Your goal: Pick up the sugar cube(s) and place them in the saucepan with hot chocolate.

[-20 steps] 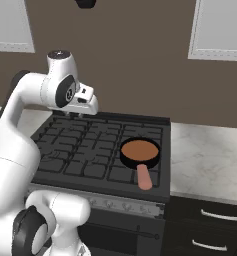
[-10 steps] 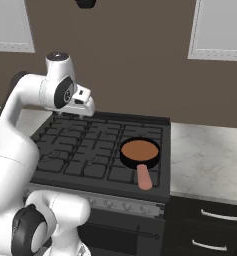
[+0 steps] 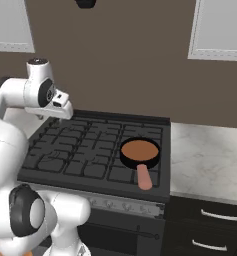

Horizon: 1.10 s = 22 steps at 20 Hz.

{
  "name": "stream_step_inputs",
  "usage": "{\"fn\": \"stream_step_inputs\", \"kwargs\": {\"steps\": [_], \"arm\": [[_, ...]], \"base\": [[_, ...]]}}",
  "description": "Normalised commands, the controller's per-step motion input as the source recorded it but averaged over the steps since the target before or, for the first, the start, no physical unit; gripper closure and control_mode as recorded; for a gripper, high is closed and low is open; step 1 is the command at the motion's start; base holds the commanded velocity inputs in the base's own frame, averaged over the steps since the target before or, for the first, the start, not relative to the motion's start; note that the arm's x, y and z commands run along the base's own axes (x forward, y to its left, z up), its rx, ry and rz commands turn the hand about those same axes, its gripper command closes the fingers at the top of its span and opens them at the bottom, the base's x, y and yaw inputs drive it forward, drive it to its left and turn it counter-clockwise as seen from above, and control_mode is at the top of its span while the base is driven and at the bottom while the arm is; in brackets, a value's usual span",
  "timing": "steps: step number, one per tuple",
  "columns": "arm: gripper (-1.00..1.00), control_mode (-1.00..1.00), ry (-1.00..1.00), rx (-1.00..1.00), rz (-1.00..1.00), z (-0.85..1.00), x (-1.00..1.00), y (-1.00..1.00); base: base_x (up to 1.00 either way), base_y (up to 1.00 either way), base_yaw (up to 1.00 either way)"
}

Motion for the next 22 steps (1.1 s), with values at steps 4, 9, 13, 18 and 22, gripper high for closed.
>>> {"fn": "stream_step_inputs", "kwargs": {"steps": [4,9,13,18,22], "arm": [[-1.0,-1.0,0.15,0.0,0.1,-0.33,-0.01,0.81],[-1.0,-1.0,0.1,0.0,0.12,-0.37,-0.04,0.74],[-1.0,-1.0,0.07,0.0,0.14,-0.3,-0.06,0.74],[-1.0,-1.0,0.01,-0.05,0.2,-0.27,-0.03,0.63],[-1.0,-1.0,0.03,-0.06,0.25,-0.24,-0.09,0.5]], "base": [[0.0,0.0,0.0],[0.0,0.0,0.0],[0.0,0.0,0.0],[0.0,0.0,0.0],[0.0,0.0,0.0]]}}
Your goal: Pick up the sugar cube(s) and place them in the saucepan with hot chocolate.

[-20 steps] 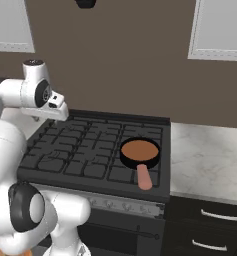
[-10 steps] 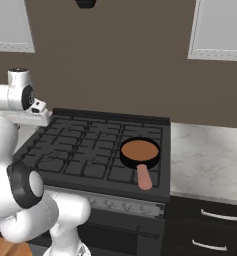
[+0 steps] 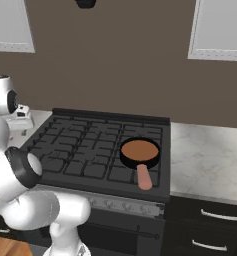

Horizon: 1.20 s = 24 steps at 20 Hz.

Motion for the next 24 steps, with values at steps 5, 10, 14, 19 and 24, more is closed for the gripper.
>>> {"fn": "stream_step_inputs", "kwargs": {"steps": [5,10,14,19,24], "arm": [[-1.0,-1.0,0.0,-0.12,0.21,-0.17,-0.04,0.4],[-1.0,-1.0,0.0,-0.11,0.21,-0.11,0.0,0.4],[-1.0,-1.0,0.0,0.0,0.2,-0.1,0.0,0.34],[-1.0,-1.0,0.0,0.0,0.11,-0.24,0.0,0.48],[-1.0,-1.0,0.0,0.0,0.08,-0.29,0.1,0.42]], "base": [[0.0,0.0,0.0],[0.0,0.0,0.0],[0.0,0.0,0.0],[0.0,0.0,0.0],[0.0,0.0,0.0]]}}
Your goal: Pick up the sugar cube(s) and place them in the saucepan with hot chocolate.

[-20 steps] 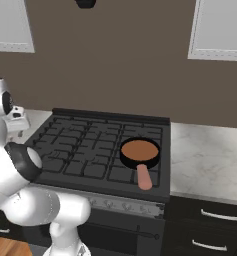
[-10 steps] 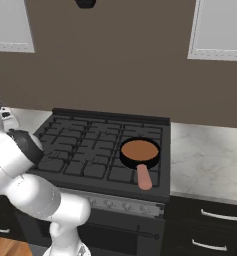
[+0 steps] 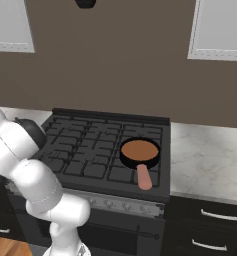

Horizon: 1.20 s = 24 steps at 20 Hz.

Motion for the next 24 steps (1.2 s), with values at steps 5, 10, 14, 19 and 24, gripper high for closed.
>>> {"fn": "stream_step_inputs", "kwargs": {"steps": [5,10,14,19,24], "arm": [[-1.0,-1.0,0.0,0.0,0.07,-0.36,0.17,0.24],[-1.0,-1.0,-0.03,0.0,0.01,-0.25,0.35,0.0],[-1.0,-1.0,0.0,0.0,0.0,-0.17,0.4,0.0],[-1.0,-1.0,0.0,0.0,0.0,-0.21,0.41,0.0],[-1.0,-1.0,-0.01,0.0,0.0,-0.2,0.27,0.13]], "base": [[0.0,0.0,0.0],[0.0,0.0,0.0],[0.0,0.0,0.0],[0.0,0.0,0.0],[0.0,0.0,0.0]]}}
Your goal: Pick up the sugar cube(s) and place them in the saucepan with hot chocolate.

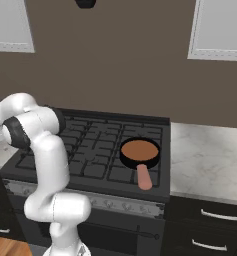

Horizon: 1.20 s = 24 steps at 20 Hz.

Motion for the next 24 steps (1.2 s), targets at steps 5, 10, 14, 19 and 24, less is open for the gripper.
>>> {"fn": "stream_step_inputs", "kwargs": {"steps": [5,10,14,19,24], "arm": [[-1.0,-1.0,-0.05,0.0,-0.01,-0.27,0.13,0.12],[-1.0,-1.0,-0.02,0.0,-0.04,-0.34,0.09,0.18],[-1.0,-1.0,0.0,0.0,-0.02,-0.31,0.13,0.1],[-1.0,-1.0,0.0,0.0,-0.01,-0.17,0.23,0.16],[-1.0,-1.0,0.0,0.0,0.0,-0.03,0.32,0.01]], "base": [[0.0,0.0,0.0],[0.0,0.0,0.0],[0.0,0.0,0.0],[0.0,0.0,0.0],[0.0,0.0,0.0]]}}
